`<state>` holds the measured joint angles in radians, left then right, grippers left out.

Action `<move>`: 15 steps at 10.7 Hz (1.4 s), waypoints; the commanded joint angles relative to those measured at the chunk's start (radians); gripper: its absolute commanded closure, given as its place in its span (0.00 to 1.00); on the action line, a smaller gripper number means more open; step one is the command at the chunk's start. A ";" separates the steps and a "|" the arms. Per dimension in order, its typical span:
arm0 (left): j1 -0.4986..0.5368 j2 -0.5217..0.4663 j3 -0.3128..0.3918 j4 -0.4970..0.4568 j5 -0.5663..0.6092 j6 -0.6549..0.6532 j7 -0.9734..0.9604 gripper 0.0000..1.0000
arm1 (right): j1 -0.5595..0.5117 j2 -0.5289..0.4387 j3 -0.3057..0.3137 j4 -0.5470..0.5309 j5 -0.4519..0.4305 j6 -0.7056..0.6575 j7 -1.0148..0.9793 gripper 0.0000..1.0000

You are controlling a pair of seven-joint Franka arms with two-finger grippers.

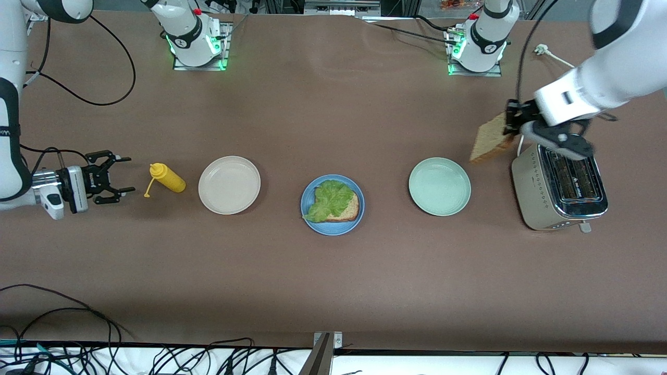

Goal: Make sandwich in blue plate with both arms
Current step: 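Lift the toast slice out of the toaster with the left gripper, then carry the toast over the blue plate with the left gripper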

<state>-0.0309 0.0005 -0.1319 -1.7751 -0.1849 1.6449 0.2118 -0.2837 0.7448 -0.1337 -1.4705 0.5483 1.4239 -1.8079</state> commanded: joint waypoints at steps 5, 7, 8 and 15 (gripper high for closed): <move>0.002 0.232 -0.270 0.029 -0.117 0.263 -0.251 1.00 | 0.026 -0.139 -0.003 0.045 -0.206 -0.129 0.756 0.00; 0.000 0.350 -0.351 0.063 -0.153 0.424 -0.355 1.00 | 0.050 -0.206 -0.001 0.041 -0.240 -0.129 1.017 0.00; 0.000 0.424 -0.383 0.113 -0.160 0.449 -0.382 1.00 | 0.069 -0.250 0.003 0.032 -0.279 -0.123 1.145 0.00; -0.084 0.761 -0.450 0.293 -0.182 0.708 -0.486 1.00 | 0.150 -0.583 0.134 -0.257 -0.485 0.147 1.757 0.00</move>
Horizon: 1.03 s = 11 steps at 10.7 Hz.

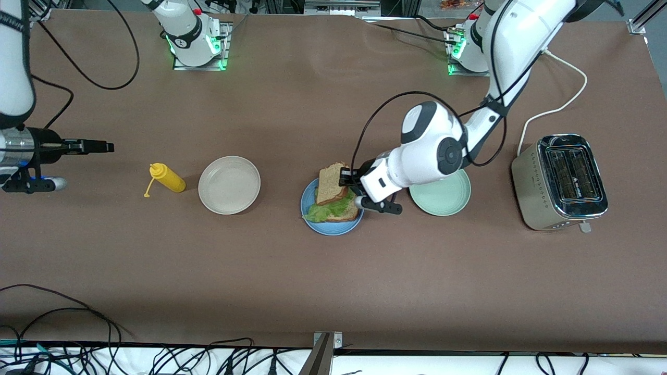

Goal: Make sandwich in blue plate with both arms
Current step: 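Carry the toast over the blue plate with the left gripper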

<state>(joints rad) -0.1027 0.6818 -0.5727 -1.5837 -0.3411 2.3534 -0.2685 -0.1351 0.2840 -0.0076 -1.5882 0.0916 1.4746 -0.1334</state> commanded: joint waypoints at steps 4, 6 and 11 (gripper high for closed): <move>-0.012 0.150 -0.007 0.182 -0.027 0.000 0.002 1.00 | 0.025 -0.299 -0.005 -0.159 -0.073 0.095 0.153 0.00; -0.011 0.188 -0.006 0.203 -0.024 0.000 0.021 1.00 | 0.115 -0.332 -0.104 -0.078 -0.098 0.010 0.149 0.00; 0.003 0.196 0.002 0.188 -0.015 -0.011 0.048 1.00 | 0.079 -0.318 -0.063 -0.024 -0.089 -0.048 0.150 0.00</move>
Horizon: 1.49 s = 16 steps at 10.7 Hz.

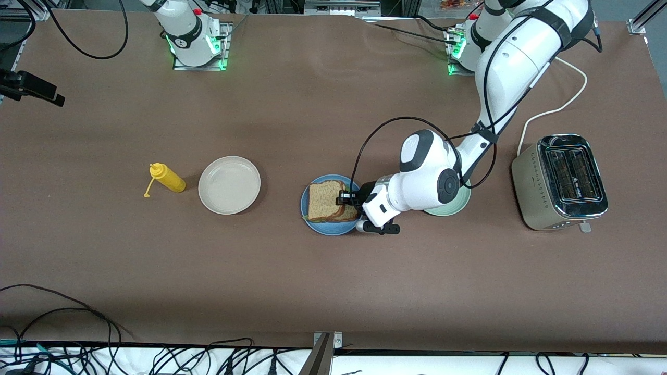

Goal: Make sandwich in blue plate with both arms
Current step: 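Lower the toast onto the lettuce and open the left gripper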

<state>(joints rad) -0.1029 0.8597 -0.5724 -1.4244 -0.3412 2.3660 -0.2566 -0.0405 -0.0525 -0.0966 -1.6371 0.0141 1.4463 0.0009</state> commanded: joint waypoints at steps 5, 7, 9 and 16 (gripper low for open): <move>0.008 0.016 0.020 0.018 -0.015 -0.028 0.112 0.17 | 0.046 0.031 -0.021 0.028 -0.016 -0.018 0.017 0.00; 0.008 0.015 0.022 0.018 -0.015 -0.030 0.117 0.00 | 0.047 0.033 -0.017 0.028 -0.013 -0.009 0.024 0.00; 0.012 -0.004 0.025 0.013 -0.015 -0.069 0.114 0.00 | 0.048 0.039 -0.015 0.028 -0.016 -0.004 0.024 0.00; 0.026 -0.298 0.161 -0.044 -0.013 -0.380 0.086 0.00 | 0.054 0.039 -0.008 0.028 -0.017 0.095 0.030 0.00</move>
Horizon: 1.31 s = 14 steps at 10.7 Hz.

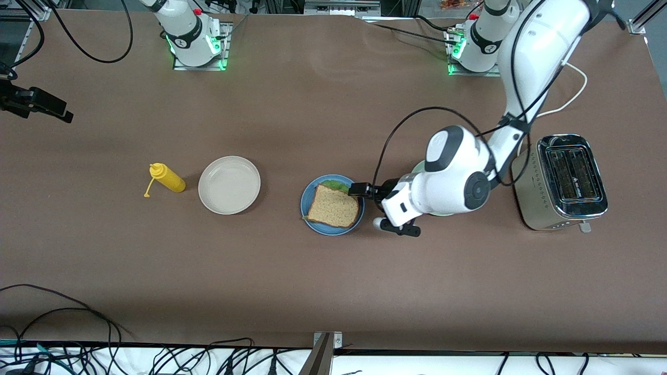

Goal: Make sandwich in blue plate with both arms

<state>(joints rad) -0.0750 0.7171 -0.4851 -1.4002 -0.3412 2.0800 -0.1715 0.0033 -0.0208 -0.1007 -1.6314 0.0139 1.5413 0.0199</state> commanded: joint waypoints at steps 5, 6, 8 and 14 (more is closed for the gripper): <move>0.004 -0.388 0.143 -0.065 0.333 -0.371 0.027 0.00 | 0.012 0.005 0.007 0.022 -0.031 0.054 0.008 0.00; 0.006 -0.427 0.164 -0.065 0.350 -0.403 0.085 0.00 | 0.012 0.005 0.007 0.022 -0.031 0.054 0.005 0.00; 0.008 -0.487 0.236 -0.066 0.352 -0.429 0.115 0.00 | 0.011 0.005 0.006 0.024 -0.032 0.054 0.005 0.00; 0.012 -0.645 0.420 -0.115 0.352 -0.520 0.231 0.00 | 0.011 0.005 0.004 0.024 -0.031 0.054 0.003 0.00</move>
<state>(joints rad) -0.0616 0.1716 -0.1164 -1.4310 -0.0093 1.5671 -0.0326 0.0085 -0.0193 -0.0941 -1.6249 -0.0017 1.5995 0.0214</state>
